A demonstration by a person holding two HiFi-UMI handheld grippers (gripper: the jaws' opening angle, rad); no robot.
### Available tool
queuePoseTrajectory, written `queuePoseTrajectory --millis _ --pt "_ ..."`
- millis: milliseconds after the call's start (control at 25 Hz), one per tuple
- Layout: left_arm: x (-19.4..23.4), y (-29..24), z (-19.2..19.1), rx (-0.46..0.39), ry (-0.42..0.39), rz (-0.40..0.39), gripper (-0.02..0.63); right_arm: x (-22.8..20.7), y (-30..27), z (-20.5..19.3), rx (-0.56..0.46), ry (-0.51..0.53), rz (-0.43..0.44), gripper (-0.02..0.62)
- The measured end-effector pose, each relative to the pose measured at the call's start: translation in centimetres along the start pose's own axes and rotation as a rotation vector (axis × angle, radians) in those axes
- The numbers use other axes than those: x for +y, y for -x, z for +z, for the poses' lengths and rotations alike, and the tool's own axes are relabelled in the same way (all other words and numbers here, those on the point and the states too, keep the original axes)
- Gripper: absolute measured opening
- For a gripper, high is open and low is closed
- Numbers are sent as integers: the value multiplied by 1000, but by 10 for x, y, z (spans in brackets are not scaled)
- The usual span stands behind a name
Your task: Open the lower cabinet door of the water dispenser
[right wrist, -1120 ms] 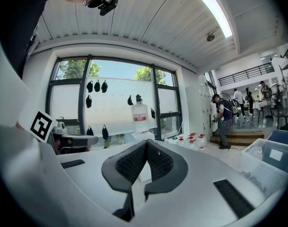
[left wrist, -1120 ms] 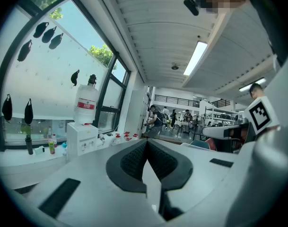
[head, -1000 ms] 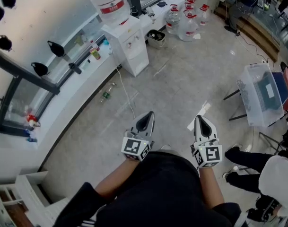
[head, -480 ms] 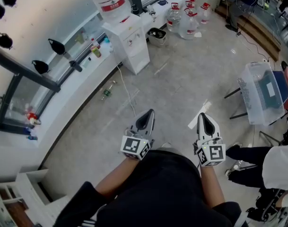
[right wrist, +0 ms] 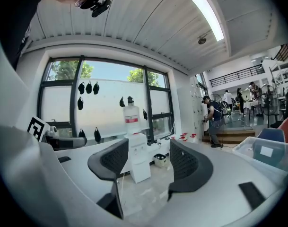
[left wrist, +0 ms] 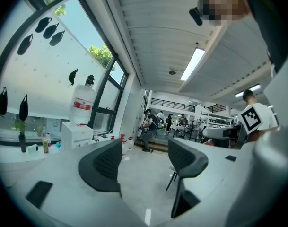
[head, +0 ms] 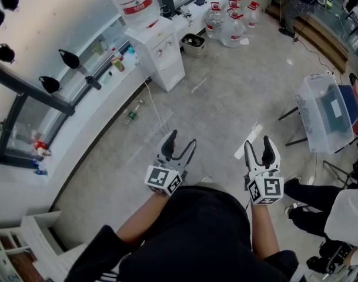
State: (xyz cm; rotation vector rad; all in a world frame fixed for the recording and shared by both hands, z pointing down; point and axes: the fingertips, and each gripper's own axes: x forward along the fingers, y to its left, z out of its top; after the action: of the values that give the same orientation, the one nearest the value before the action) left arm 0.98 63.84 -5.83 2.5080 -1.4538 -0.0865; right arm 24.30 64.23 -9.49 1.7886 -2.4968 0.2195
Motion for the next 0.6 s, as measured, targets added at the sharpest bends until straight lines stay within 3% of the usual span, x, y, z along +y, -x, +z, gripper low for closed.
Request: queuePoseTrajectory --millis 240,600 --pt "0 2 -1 13 -20 15 296 -25 16 -4 -30 -53 -79 262" --pt "0 11 -8 43 -33 27 296 -4 9 -28 44 -59 43 262"
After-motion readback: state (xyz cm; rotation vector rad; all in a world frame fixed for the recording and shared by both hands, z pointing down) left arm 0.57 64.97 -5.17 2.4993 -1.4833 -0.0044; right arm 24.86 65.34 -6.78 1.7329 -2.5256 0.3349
